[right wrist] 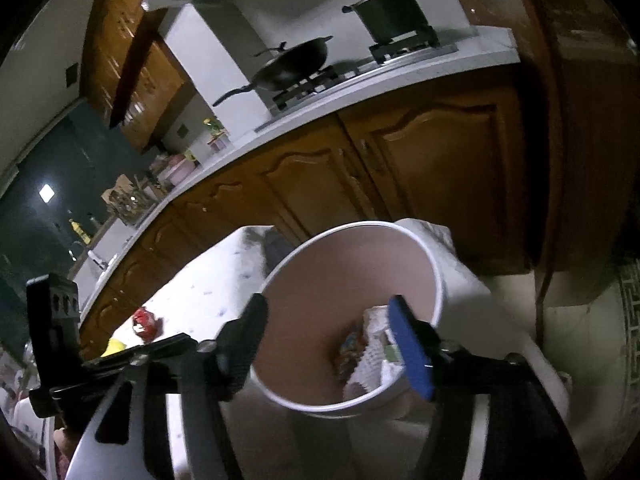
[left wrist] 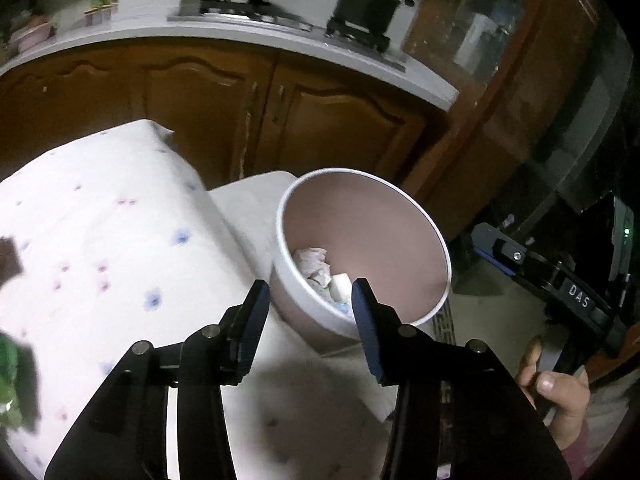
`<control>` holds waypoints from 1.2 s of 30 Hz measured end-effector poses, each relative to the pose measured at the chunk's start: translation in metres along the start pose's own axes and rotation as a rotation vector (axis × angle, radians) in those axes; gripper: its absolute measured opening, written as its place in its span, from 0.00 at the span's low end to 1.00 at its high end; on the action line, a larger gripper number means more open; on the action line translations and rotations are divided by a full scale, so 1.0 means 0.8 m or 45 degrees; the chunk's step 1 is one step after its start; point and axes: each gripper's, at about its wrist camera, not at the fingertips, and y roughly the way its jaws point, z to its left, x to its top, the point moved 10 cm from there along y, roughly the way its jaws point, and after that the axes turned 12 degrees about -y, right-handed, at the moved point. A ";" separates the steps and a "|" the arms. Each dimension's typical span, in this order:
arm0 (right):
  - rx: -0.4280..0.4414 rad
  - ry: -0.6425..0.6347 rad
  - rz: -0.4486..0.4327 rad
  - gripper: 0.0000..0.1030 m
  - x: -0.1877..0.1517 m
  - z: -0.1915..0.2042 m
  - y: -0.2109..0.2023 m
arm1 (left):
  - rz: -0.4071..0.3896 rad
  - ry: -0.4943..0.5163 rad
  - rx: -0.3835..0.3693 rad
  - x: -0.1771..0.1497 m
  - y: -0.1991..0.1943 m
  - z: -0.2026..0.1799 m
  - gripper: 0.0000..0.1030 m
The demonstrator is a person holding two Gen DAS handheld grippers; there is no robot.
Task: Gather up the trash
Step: 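Move both tools back over the table toward the green can and foam block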
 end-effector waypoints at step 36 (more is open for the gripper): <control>0.338 -0.221 0.145 0.76 -0.100 0.258 0.020 | -0.296 -0.462 0.282 -0.092 -0.232 0.298 0.53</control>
